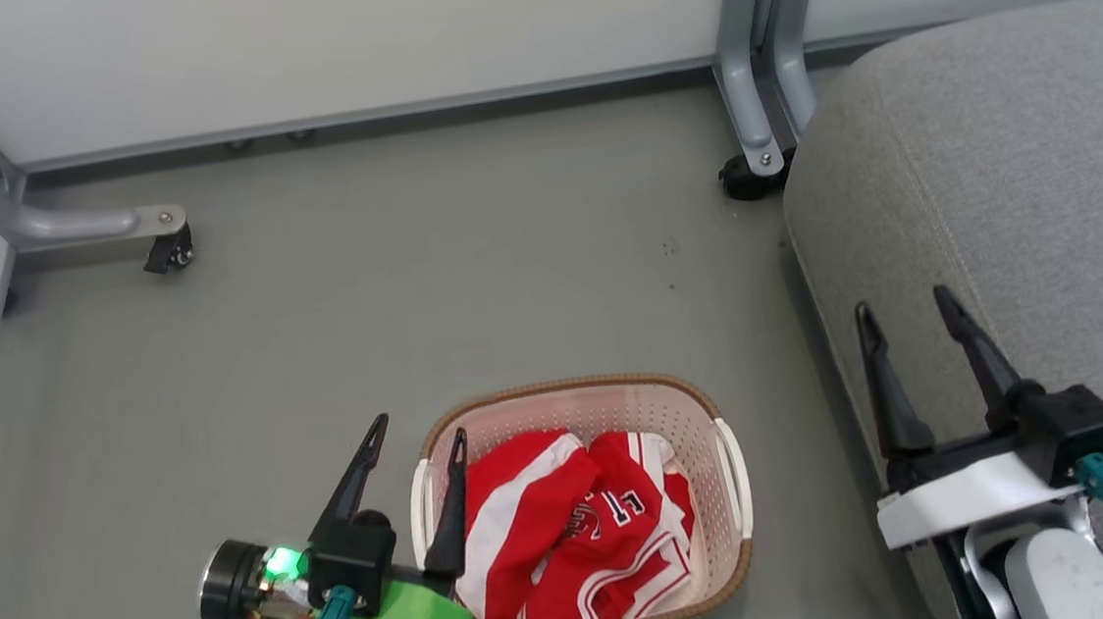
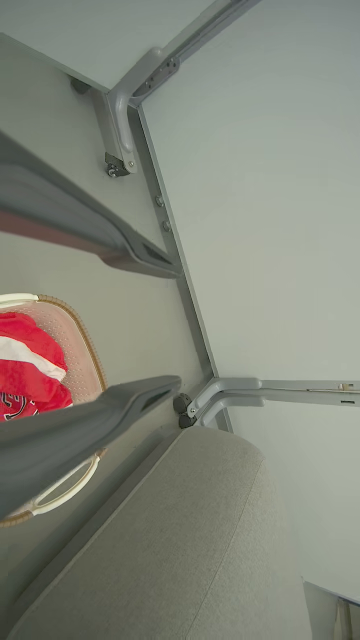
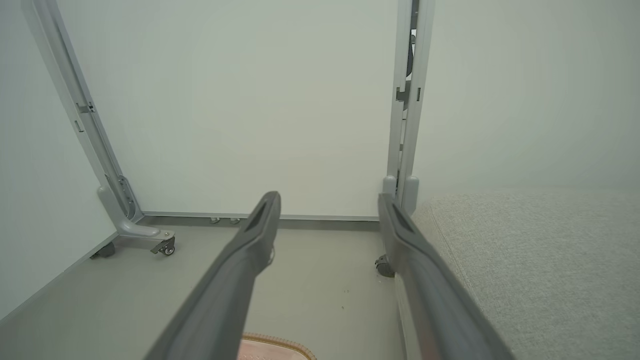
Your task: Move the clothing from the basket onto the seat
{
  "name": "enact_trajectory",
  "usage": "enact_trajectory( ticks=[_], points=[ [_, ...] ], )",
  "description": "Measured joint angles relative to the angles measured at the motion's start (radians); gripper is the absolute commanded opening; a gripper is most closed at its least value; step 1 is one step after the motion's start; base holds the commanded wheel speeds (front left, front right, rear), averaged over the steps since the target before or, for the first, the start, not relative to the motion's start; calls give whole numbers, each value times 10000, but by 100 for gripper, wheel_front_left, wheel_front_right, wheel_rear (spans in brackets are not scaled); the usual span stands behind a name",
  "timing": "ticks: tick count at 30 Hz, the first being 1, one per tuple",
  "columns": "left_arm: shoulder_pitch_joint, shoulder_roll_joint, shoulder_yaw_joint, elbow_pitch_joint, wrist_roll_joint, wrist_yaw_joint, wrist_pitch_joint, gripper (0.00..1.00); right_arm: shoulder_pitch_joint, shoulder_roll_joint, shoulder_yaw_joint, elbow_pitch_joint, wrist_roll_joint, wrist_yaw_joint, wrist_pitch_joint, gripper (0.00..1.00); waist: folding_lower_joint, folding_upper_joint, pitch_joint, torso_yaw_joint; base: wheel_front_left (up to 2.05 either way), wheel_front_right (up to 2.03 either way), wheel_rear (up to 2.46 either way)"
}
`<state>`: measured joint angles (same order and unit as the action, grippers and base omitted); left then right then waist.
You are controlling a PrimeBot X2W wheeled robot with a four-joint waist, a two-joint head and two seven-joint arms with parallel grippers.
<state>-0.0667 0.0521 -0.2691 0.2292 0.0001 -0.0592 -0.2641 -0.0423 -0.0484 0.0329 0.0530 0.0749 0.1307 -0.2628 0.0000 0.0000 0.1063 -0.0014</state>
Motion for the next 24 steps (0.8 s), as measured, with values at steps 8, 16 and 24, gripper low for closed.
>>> enact_trajectory(
  ticks=[8,16,24],
  points=[
    [-1908,123,-817,1655,297,-362,0,100,-1297,-4,-648,-368,-165,0,-2,100,0,0,1610,-29,0,0,0],
    [-3792,201,-1563,3517,665,-458,-2,100,-2415,-31,-917,-857,-38,0,-2,100,1,0,3366,-188,0,0,0],
    [-6119,372,-2780,5179,1670,-389,-6,100,-3539,-23,-1072,-1810,-15,0,0,100,2,0,5188,-427,0,0,0]
  ],
)
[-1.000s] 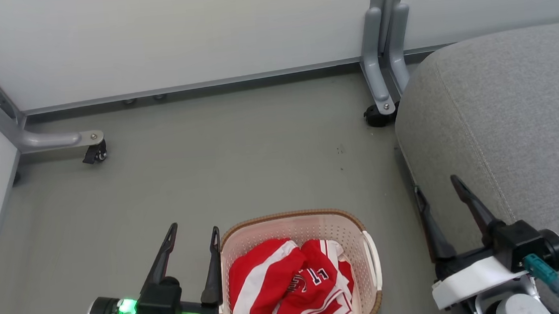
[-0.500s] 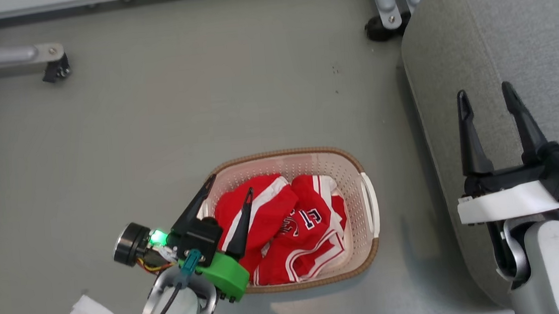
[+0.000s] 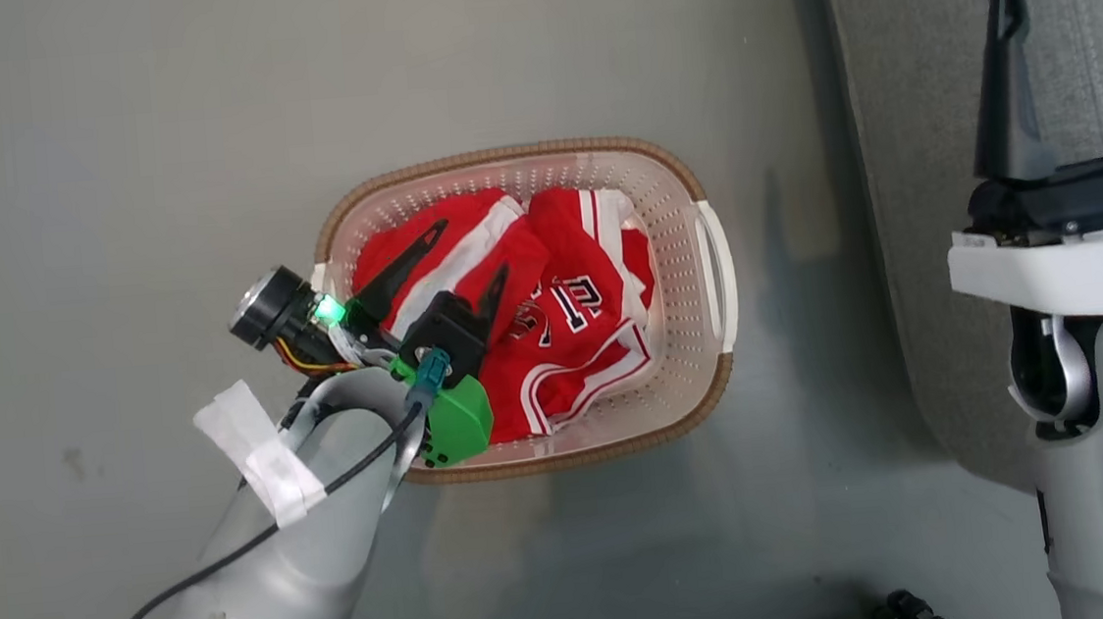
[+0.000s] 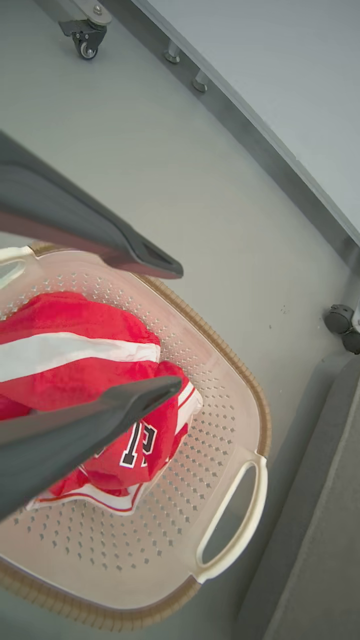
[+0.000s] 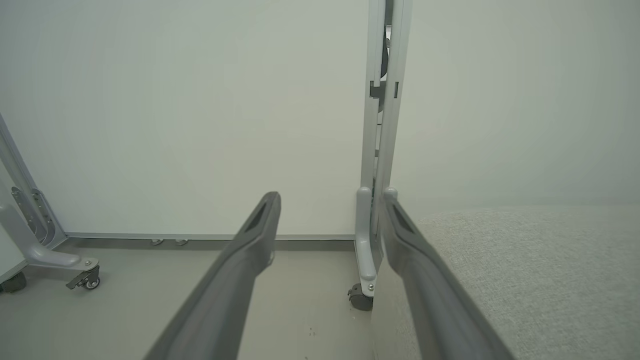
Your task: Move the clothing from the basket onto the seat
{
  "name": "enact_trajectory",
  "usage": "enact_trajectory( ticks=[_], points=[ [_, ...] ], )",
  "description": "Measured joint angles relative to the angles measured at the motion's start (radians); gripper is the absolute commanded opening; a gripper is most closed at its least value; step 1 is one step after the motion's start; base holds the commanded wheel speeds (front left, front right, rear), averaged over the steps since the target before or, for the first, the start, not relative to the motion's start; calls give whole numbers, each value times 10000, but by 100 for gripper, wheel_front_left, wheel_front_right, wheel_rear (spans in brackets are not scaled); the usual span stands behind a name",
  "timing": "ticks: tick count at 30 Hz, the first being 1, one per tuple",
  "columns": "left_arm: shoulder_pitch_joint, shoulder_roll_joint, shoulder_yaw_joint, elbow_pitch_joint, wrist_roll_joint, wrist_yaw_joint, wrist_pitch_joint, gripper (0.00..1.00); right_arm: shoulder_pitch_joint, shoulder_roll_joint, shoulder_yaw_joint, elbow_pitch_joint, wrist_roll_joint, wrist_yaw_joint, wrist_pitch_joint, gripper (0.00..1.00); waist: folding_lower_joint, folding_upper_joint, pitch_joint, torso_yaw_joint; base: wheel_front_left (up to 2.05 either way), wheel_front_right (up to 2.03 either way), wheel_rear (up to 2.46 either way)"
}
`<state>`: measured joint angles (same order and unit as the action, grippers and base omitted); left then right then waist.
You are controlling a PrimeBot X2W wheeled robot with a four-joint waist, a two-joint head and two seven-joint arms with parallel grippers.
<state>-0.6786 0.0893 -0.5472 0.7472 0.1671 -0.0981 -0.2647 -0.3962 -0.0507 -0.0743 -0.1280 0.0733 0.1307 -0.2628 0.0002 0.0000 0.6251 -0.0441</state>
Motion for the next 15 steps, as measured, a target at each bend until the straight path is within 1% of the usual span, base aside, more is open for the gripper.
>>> enact_trajectory(
  ticks=[5,9,15],
  points=[
    [-1178,59,-426,1906,384,-61,4,100,-596,2,224,-709,215,0,-2,100,-1,0,1092,-196,0,0,0],
    [-1982,35,-539,2587,347,-92,6,100,-1031,8,368,-1104,405,0,0,100,-1,0,1875,-393,0,0,0],
    [-2646,19,-1124,3703,474,-247,6,100,-1197,8,384,-1290,723,0,0,100,-1,0,2828,-689,0,0,0]
  ],
)
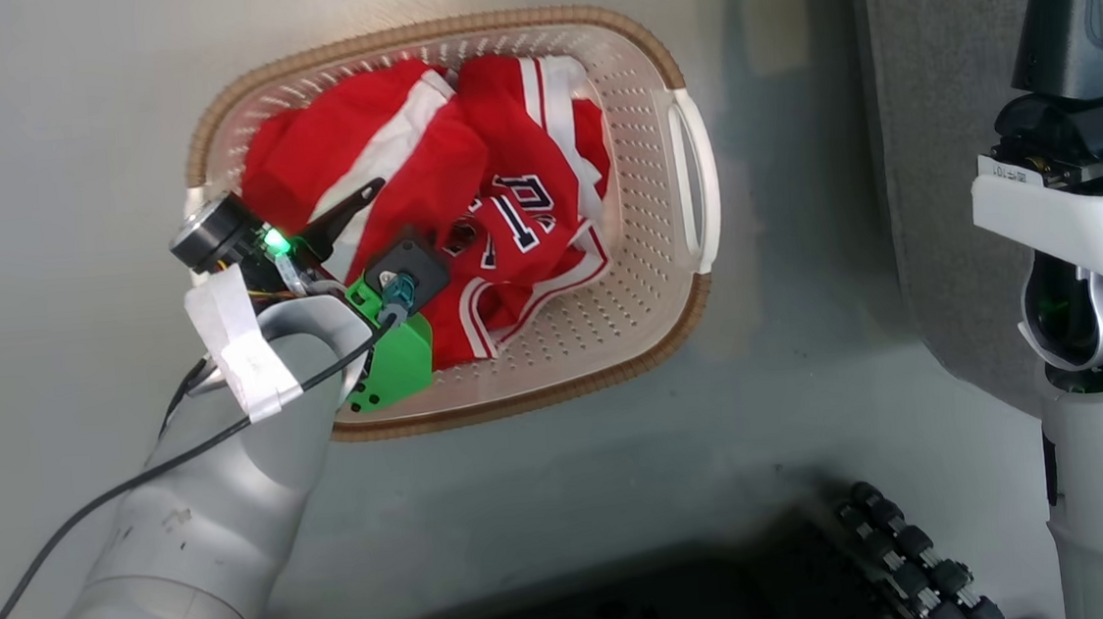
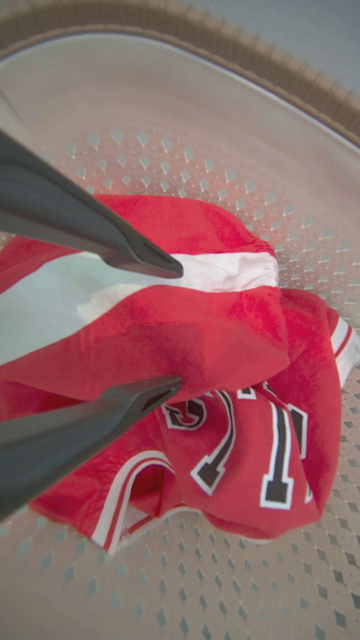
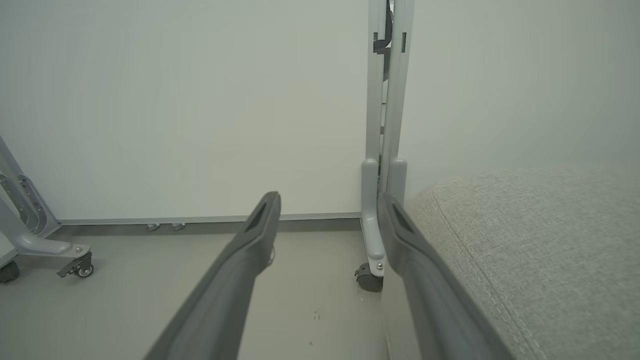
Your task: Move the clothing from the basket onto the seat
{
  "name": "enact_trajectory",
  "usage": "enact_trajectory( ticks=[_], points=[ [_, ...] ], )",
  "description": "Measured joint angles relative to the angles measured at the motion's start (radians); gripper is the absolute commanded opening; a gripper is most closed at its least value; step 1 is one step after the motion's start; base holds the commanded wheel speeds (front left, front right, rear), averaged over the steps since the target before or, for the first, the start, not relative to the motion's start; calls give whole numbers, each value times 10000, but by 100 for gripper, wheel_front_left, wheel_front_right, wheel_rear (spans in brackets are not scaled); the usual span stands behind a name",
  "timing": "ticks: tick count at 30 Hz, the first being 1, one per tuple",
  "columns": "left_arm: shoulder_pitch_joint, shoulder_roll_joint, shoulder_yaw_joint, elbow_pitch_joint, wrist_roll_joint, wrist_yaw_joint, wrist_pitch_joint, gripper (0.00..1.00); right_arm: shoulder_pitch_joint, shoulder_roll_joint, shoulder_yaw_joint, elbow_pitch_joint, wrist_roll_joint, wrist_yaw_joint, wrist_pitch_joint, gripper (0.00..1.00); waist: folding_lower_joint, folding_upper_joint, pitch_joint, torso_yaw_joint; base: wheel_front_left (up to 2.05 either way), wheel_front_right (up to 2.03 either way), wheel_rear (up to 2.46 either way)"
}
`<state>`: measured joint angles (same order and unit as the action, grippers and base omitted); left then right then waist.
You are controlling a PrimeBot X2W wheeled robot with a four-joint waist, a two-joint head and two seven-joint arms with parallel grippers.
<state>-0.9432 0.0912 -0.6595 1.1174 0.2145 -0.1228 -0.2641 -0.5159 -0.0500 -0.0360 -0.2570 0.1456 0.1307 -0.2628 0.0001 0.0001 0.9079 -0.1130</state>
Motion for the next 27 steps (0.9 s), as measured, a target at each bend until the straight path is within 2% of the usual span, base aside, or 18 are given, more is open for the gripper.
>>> enact_trajectory(
  ticks=[6,13,20,21,22,27],
  points=[
    [-568,50,-510,744,276,12,63,100,4,0,0,13,146,0,0,100,0,0,550,-328,0,0,0],
    [-1105,169,-610,1170,403,709,268,100,1,0,153,-2,276,0,0,100,-1,0,901,-555,0,0,0],
    [-1370,180,-646,1375,291,920,362,100,1,0,311,-61,257,0,-2,100,0,0,1112,-639,0,0,0],
    [-1385,173,-614,1394,213,920,336,21,1,0,330,-75,207,0,0,100,0,0,1135,-640,0,0,0],
    [-1397,169,-608,1398,174,943,299,0,1,2,337,-86,186,0,0,100,0,0,1153,-635,0,0,0],
    [-1454,109,-752,1442,148,963,198,0,-6,4,188,-155,73,0,0,100,0,0,1129,-572,0,0,0]
  ],
)
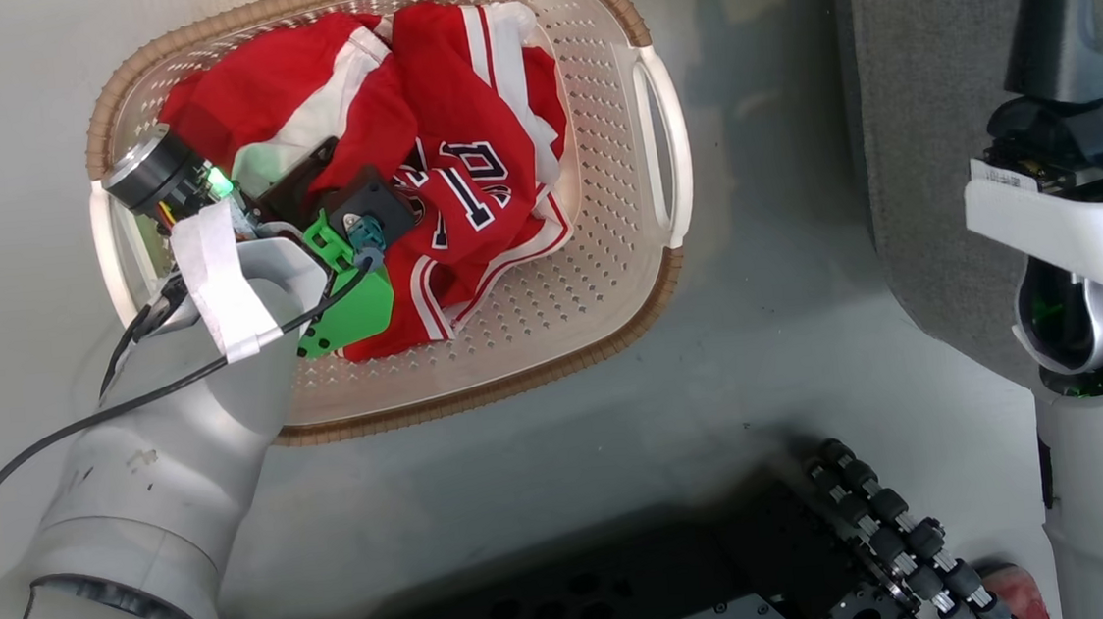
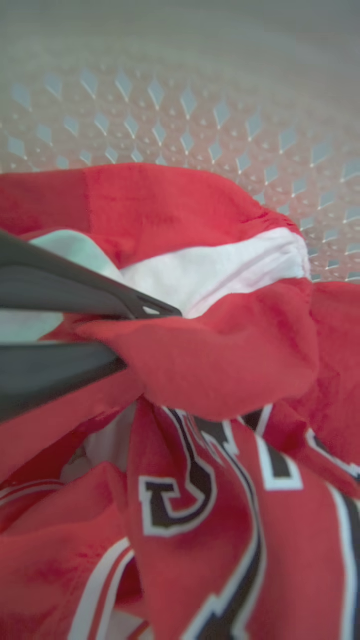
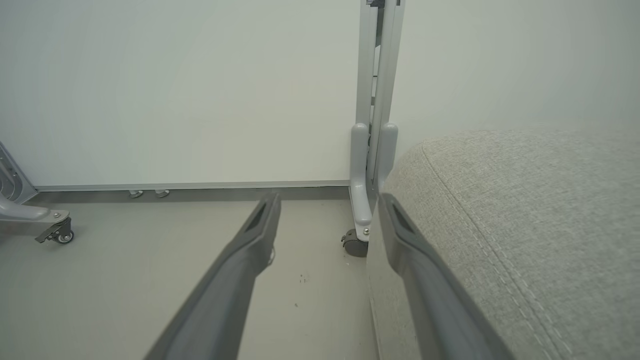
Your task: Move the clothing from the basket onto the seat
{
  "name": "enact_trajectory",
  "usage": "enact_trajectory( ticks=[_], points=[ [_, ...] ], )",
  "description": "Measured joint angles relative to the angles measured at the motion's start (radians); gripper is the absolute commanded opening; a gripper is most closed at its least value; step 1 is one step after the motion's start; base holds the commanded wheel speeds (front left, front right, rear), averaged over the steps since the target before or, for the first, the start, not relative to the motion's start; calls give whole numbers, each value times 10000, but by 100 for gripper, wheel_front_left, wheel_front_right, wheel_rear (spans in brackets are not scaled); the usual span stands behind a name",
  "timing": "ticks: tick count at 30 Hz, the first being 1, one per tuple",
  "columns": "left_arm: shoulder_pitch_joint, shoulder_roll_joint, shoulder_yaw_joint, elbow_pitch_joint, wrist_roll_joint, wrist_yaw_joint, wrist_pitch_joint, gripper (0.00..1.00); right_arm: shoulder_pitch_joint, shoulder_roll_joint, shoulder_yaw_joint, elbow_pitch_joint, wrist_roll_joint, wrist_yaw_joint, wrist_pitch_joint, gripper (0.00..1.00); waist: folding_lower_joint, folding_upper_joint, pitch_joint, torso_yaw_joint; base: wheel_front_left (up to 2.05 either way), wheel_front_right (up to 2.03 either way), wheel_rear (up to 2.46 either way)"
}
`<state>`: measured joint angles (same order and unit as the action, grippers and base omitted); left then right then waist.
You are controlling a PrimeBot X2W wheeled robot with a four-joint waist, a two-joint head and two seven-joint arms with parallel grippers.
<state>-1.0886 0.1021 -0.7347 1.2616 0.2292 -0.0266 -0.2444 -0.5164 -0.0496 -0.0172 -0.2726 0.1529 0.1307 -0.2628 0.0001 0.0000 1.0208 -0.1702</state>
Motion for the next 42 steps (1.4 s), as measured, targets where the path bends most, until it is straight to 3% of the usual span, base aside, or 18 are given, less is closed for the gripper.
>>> enact_trajectory(
  ticks=[11,22,29,42],
  points=[
    [806,-221,410,-384,-988,384,-169,0,244,2,163,318,-439,0,0,100,-1,0,-1003,73,0,0,0],
    [3208,-299,1266,-2738,-2518,750,-182,0,1354,10,303,961,-692,0,0,100,-2,0,-3148,294,0,0,0],
    [4905,-272,2080,-4255,-3622,686,-198,0,2440,-29,736,1691,-790,0,0,100,-2,0,-4825,503,0,0,0],
    [7171,-176,3043,-7239,-4075,359,-196,0,3866,-94,1682,2706,-468,0,0,100,-3,0,-7811,636,0,0,0]
  ],
)
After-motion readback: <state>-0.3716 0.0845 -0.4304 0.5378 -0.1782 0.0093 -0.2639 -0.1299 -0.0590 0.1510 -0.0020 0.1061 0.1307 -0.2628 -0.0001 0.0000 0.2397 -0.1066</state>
